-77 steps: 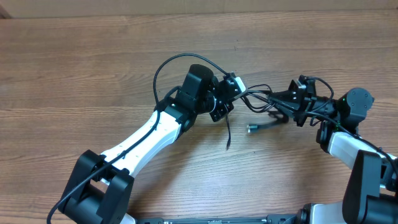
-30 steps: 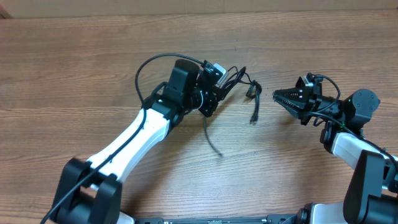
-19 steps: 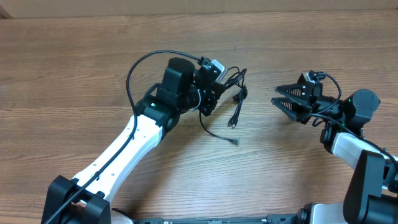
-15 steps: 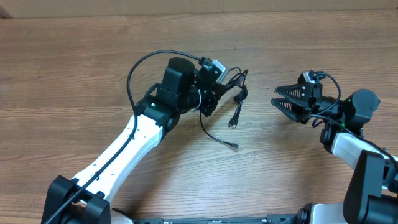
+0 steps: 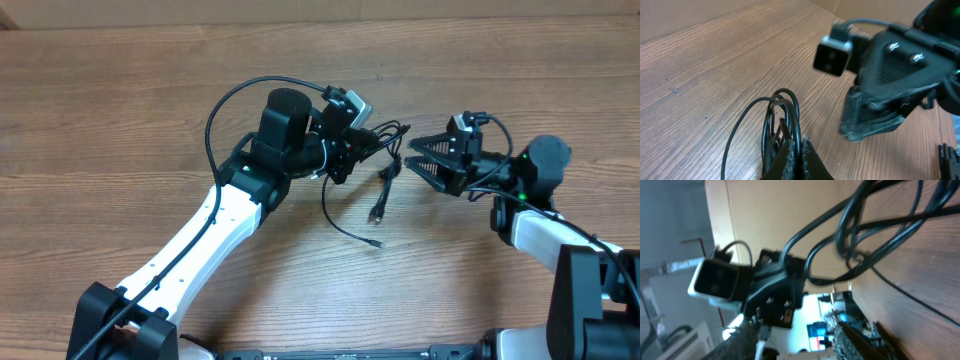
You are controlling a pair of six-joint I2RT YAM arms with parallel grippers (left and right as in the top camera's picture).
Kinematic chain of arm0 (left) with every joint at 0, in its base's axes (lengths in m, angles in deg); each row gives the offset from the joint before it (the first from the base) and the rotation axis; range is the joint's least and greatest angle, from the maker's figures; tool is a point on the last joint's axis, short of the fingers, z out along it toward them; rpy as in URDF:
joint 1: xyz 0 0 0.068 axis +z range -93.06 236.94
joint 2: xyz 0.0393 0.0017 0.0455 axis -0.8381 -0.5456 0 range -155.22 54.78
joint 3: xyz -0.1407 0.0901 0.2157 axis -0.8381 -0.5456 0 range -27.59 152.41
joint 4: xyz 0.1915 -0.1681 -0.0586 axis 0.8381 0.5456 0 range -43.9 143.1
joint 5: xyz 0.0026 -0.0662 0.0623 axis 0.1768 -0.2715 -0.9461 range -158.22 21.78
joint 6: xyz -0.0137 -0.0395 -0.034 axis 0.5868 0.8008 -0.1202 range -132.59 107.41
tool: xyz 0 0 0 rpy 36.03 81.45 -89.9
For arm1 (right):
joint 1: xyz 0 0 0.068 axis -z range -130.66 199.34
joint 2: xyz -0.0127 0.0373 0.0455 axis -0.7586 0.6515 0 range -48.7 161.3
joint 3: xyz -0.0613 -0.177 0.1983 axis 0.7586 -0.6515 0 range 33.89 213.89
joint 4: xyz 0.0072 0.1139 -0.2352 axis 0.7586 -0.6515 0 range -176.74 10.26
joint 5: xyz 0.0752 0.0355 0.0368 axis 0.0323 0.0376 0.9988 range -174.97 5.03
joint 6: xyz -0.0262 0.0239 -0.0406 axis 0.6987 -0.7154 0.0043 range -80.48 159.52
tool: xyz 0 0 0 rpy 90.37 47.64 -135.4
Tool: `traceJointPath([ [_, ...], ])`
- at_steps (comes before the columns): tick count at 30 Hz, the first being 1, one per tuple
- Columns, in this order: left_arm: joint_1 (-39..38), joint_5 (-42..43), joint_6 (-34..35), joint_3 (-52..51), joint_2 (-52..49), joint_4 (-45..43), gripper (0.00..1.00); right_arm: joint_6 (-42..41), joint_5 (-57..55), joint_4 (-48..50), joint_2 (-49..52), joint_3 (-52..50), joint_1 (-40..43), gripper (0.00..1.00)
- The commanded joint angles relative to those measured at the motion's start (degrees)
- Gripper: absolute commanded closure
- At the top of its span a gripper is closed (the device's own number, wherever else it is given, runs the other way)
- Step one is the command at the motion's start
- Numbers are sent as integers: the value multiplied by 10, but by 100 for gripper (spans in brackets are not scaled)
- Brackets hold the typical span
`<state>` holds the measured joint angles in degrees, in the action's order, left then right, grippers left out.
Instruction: Untangle cables
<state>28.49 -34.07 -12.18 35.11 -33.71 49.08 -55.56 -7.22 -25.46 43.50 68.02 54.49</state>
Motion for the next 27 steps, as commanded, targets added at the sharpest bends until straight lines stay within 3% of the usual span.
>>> traceJointPath([
  [1,0,19,18,0,13,-7,96,59,-62,-57,-8,3,-9,57],
  [7,-1,19,31,0,13,-11,96,101,-118,-202,-8,3,-23,57],
  [21,-1,17,30,0,12,-9,96,101,-150,-198,-8,3,-70,58],
  [27,-1,17,30,0,12,2,96,97,-170,-147,-8,3,-83,62],
])
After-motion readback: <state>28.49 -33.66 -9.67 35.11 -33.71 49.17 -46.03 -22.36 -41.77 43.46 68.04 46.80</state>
